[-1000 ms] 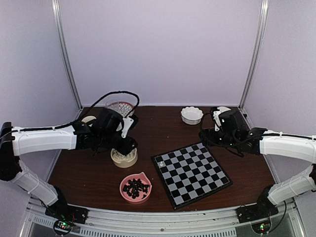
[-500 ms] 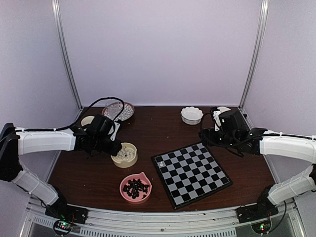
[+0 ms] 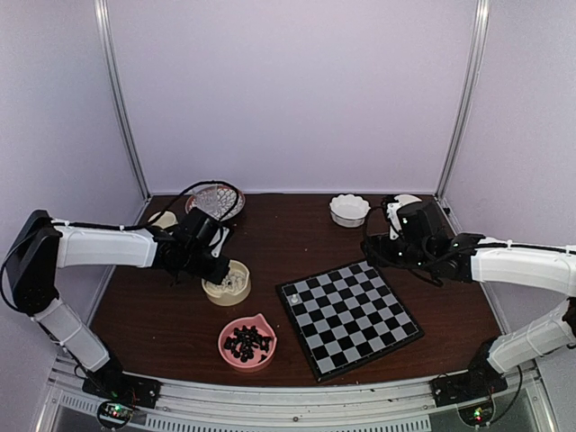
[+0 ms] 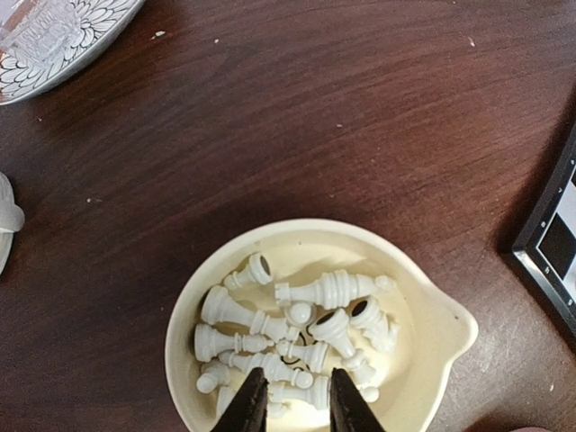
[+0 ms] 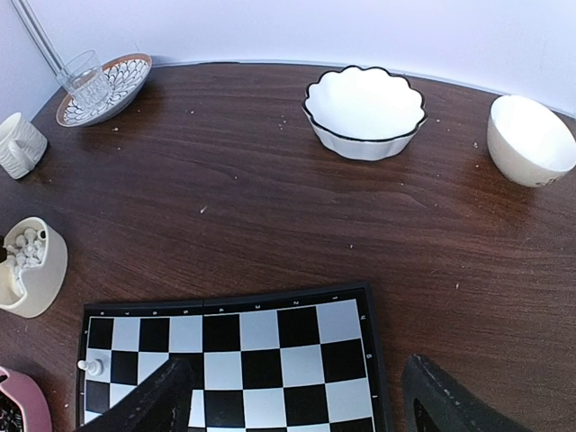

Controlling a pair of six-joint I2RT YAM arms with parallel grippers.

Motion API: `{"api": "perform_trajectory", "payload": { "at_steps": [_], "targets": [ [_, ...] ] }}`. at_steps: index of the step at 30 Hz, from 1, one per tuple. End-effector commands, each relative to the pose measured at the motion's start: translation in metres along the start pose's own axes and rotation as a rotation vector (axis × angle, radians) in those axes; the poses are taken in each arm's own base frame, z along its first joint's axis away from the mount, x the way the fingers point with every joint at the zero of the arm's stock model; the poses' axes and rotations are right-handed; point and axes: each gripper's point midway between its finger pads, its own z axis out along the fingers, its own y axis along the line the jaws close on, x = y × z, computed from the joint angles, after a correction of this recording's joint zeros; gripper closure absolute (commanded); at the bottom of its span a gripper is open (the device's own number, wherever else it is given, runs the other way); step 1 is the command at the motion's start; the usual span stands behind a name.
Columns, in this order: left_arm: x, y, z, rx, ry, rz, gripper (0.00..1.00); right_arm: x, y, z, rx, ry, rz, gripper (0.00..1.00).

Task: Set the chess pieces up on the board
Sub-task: Pick up the rook from the storage box.

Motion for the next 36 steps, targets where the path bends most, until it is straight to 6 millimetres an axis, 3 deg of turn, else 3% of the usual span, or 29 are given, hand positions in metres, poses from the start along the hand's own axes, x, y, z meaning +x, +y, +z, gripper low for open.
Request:
{"api": "perform_trajectory", "payload": {
  "at_steps": [1, 8, 12, 36],
  "targets": [
    [-0.015, -0.003, 0.004, 0.009, -0.017, 0.003, 0.76, 0.001, 0.004, 0.002, -0.009, 0.002, 0.009, 0.17],
    [-0.009, 0.024, -0.005, -0.114, -0.007, -0.044, 0.77, 0.002, 0.003, 0.004, -0.002, 0.006, 0.006, 0.17],
    [-0.002, 0.036, -0.007, -0.137, 0.018, -0.08, 0.83, 0.002, 0.003, 0.004, -0.003, 0.007, 0.005, 0.17],
    [0.014, 0.039, 0.012, -0.172, 0.117, -0.048, 0.84, 0.002, 0.003, 0.001, -0.004, 0.003, 0.01, 0.18]
  ]
}}
